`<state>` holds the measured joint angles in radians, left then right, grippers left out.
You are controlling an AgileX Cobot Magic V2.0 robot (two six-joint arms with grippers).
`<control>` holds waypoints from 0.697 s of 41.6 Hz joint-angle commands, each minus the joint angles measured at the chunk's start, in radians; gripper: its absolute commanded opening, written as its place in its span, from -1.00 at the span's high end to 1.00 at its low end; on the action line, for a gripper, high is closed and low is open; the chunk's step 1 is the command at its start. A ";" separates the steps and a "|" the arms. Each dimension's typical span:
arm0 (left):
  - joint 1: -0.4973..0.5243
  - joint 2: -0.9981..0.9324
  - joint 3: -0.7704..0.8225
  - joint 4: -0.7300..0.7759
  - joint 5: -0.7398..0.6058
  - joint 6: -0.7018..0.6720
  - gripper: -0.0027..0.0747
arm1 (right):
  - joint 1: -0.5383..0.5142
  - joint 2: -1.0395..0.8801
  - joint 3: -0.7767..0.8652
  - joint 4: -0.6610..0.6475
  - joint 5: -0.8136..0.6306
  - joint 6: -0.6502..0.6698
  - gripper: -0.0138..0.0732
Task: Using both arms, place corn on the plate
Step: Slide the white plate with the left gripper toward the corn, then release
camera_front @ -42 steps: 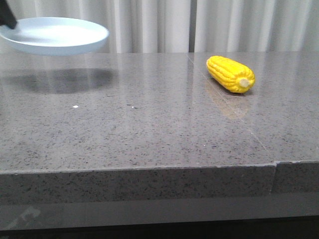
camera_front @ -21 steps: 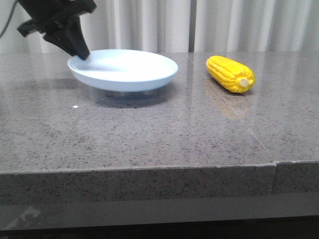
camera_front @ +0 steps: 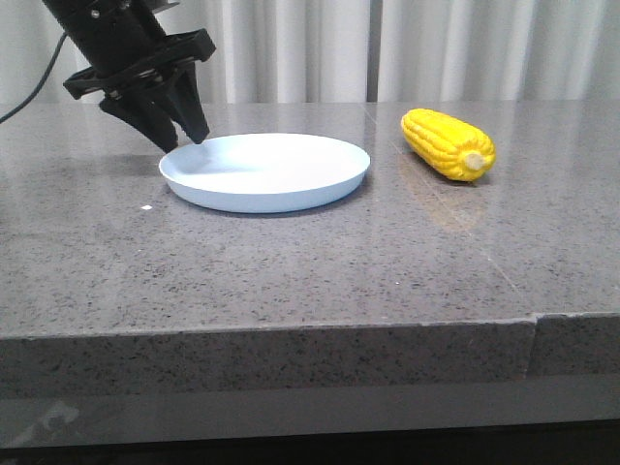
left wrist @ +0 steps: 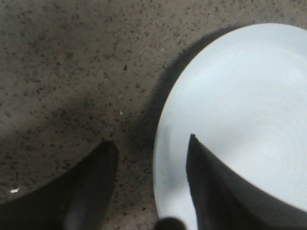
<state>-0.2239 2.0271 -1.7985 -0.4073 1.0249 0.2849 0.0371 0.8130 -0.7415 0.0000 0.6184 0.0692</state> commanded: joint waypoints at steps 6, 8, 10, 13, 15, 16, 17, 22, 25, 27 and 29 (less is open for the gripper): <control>-0.010 -0.186 -0.037 0.063 -0.033 0.001 -0.18 | -0.004 -0.002 -0.034 -0.019 -0.057 -0.004 -0.65; -0.017 -0.225 -0.037 0.083 -0.025 0.001 -0.18 | -0.004 -0.002 -0.034 -0.019 -0.057 -0.004 -0.65; -0.033 -0.266 -0.031 0.116 -0.023 -0.007 -0.18 | -0.004 -0.002 -0.034 -0.019 -0.057 -0.004 -0.65; -0.063 -0.328 -0.011 0.190 -0.021 -0.034 -0.18 | -0.004 -0.002 -0.034 -0.019 -0.057 -0.004 -0.65; -0.089 -0.367 0.016 0.267 -0.023 -0.061 -0.18 | -0.004 -0.002 -0.034 -0.019 -0.057 -0.004 -0.65; -0.101 -0.395 0.030 0.301 -0.023 -0.089 -0.18 | -0.004 -0.002 -0.034 -0.019 -0.057 -0.004 -0.65; -0.111 -0.415 0.046 0.332 -0.024 -0.099 -0.18 | -0.004 -0.002 -0.034 -0.019 -0.057 -0.004 -0.65; -0.161 -0.528 0.167 0.441 -0.055 -0.173 -0.18 | -0.004 -0.002 -0.034 -0.019 -0.057 -0.004 -0.65; -0.173 -0.605 0.255 0.446 -0.090 -0.192 -0.18 | -0.004 -0.002 -0.034 -0.019 -0.057 -0.004 -0.65; -0.176 -0.661 0.320 0.446 -0.109 -0.194 -0.18 | -0.004 -0.002 -0.034 -0.019 -0.057 -0.004 -0.65; -0.176 -0.719 0.377 0.444 -0.126 -0.200 -0.18 | -0.004 -0.002 -0.034 -0.019 -0.057 -0.004 -0.65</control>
<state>-0.3896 1.4301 -1.4881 0.0258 0.9838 0.1144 0.0371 0.8130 -0.7415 0.0000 0.6184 0.0692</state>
